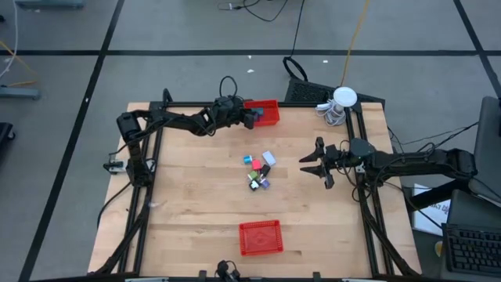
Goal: Pick & Place Office items
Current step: Put the white timer into the top orange bin
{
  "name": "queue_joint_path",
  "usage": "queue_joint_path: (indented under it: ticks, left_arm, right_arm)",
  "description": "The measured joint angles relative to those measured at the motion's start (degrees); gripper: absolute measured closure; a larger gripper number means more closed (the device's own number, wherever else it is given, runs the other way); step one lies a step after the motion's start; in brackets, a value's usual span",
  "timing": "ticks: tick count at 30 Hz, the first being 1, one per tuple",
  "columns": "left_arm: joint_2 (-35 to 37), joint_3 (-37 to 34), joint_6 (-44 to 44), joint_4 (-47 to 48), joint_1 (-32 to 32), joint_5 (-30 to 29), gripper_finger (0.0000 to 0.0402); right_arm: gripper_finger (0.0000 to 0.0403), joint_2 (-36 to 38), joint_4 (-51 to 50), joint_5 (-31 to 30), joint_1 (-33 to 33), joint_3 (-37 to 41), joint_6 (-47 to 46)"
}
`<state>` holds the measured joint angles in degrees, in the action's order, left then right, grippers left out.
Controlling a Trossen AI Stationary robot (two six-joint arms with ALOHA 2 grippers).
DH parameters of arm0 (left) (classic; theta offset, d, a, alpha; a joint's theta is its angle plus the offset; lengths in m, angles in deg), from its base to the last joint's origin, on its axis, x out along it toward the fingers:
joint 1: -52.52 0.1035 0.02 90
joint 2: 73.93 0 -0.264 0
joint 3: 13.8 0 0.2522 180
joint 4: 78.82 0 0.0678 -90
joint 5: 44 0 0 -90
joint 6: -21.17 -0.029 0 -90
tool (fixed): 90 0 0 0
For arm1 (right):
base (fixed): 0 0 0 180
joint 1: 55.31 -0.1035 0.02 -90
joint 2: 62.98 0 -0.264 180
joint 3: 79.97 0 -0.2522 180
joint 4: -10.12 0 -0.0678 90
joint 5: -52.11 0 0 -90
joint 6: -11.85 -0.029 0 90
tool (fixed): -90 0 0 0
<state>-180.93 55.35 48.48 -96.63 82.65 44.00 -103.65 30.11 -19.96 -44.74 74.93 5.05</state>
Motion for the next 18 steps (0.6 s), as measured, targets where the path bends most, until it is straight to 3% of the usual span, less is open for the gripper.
queue_joint_path:
  ticks: [5, 9, 18]
  left_arm:
    - [0.31, 0.00, -0.14, -1.18, 0.10, 0.40, 0.0228]
    - [3.59, 0.00, 0.10, -1.48, 0.17, 4.03, 0.0216]
    - [22.88, 0.00, 3.30, 11.02, -0.84, 13.13, 0.0206]
  right_arm:
    - [0.0273, 0.00, 0.02, -0.02, 0.00, 0.00, 0.18]
    - [0.0273, 0.00, 0.01, -0.02, 0.00, -0.02, 0.20]
    - [0.0273, -0.05, -0.09, -0.27, 0.00, -0.03, 2.36]
